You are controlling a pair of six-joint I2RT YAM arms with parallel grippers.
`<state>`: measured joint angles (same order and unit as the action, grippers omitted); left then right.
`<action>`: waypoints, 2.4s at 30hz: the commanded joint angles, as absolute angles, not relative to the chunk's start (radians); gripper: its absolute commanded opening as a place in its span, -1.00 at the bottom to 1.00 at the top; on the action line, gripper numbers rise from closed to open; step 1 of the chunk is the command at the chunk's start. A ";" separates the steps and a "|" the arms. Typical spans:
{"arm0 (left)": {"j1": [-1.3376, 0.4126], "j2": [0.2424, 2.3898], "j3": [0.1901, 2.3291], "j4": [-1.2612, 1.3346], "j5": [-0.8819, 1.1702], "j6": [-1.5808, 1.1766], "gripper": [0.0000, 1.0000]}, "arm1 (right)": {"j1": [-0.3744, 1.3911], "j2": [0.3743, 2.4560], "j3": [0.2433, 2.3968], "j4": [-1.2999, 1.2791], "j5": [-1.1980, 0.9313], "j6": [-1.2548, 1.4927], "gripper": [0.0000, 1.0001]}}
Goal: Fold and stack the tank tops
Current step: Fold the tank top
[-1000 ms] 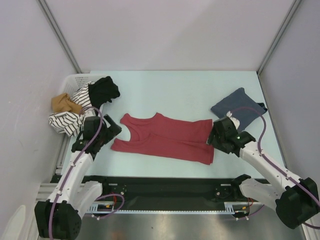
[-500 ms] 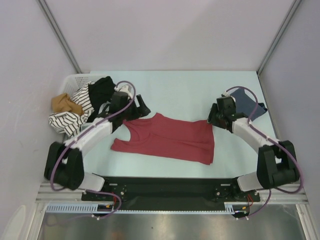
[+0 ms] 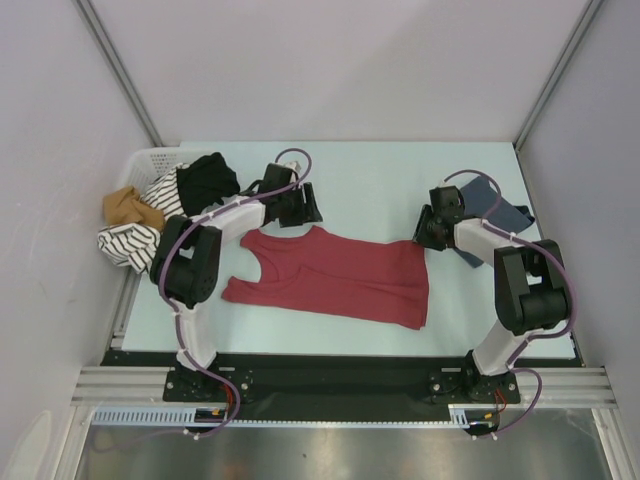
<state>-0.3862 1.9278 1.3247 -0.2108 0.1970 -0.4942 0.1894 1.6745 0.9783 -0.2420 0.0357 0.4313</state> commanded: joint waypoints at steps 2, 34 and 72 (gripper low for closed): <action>-0.420 1.980 1.408 -0.232 0.218 -0.457 0.33 | 0.189 1.716 1.025 -0.173 0.058 0.422 -0.13; -0.437 2.138 1.572 -0.364 0.087 -0.426 -0.99 | 0.192 1.743 1.002 -0.117 0.204 0.443 -1.00; -0.446 1.642 0.997 -0.029 0.138 -0.488 -1.00 | 0.255 1.189 0.654 -0.198 0.147 0.483 -1.00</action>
<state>-0.4397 1.7195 1.0279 -0.0700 0.1425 -0.4751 0.2409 1.2312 0.6666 -0.1699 0.1410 0.4675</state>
